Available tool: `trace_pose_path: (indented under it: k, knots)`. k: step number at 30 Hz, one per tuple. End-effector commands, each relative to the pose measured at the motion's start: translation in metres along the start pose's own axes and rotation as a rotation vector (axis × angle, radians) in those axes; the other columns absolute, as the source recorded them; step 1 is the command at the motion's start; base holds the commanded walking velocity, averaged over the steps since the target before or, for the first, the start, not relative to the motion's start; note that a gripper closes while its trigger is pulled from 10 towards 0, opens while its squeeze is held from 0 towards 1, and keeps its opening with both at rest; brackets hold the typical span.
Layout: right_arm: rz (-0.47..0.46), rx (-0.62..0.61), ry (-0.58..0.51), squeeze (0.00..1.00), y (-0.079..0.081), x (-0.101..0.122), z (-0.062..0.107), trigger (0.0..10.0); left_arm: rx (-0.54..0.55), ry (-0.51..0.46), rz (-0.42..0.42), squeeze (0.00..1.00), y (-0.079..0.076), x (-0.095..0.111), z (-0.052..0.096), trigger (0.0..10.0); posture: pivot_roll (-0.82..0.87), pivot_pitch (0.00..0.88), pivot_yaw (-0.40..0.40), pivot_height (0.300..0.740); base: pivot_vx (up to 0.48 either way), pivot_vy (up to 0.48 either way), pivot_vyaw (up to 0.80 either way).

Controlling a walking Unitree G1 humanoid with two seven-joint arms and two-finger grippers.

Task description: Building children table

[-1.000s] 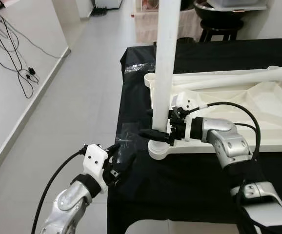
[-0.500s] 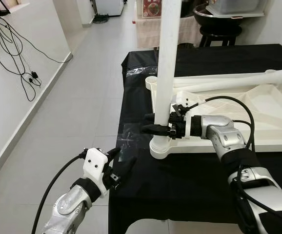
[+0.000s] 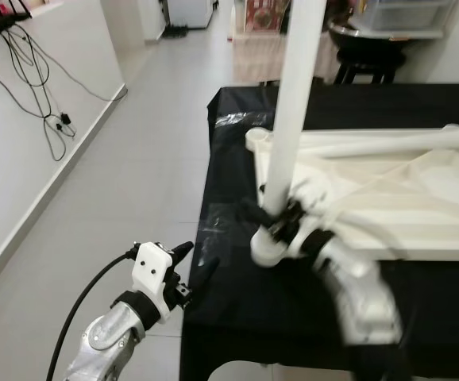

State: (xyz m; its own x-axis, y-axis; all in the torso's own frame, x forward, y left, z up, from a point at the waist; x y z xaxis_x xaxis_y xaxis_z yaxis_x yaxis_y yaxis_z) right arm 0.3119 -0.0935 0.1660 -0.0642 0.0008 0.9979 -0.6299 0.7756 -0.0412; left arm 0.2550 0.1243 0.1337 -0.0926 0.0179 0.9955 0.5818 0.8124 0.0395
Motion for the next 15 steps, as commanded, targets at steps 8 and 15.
trace_pose_path:
  k: [8,15]
  knots:
    - [-0.155,-0.052,0.140,0.00,-0.014,-0.031,0.002,0.0,0.033,-0.005,-0.029,0.00,0.004,0.000,-0.001,10.0,-0.12,0.104,0.026,0.740,0.000,0.000,0.00]
    - [-0.146,-0.053,0.115,0.78,-0.015,-0.019,0.001,10.0,0.019,-0.004,-0.025,0.00,0.003,0.000,-0.003,10.0,-0.11,0.107,0.038,0.740,0.000,0.000,0.00]
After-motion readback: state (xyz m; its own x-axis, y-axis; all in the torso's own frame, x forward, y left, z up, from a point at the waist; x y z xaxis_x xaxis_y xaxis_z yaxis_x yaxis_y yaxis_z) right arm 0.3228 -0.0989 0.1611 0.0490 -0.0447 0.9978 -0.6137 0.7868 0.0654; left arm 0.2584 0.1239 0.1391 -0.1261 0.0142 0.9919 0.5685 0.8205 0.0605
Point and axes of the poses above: a point about 5 cm out from each wrist's last joint towards the gripper, its own z axis pointing back from the gripper into the wrist, its own x axis along the axis of the wrist's last joint, y = z × x, the point moved 1 cm from there along -z, pointing out of the wrist towards the gripper, and after that the axes turned 1 degree about -z, right-handed, at the moved point
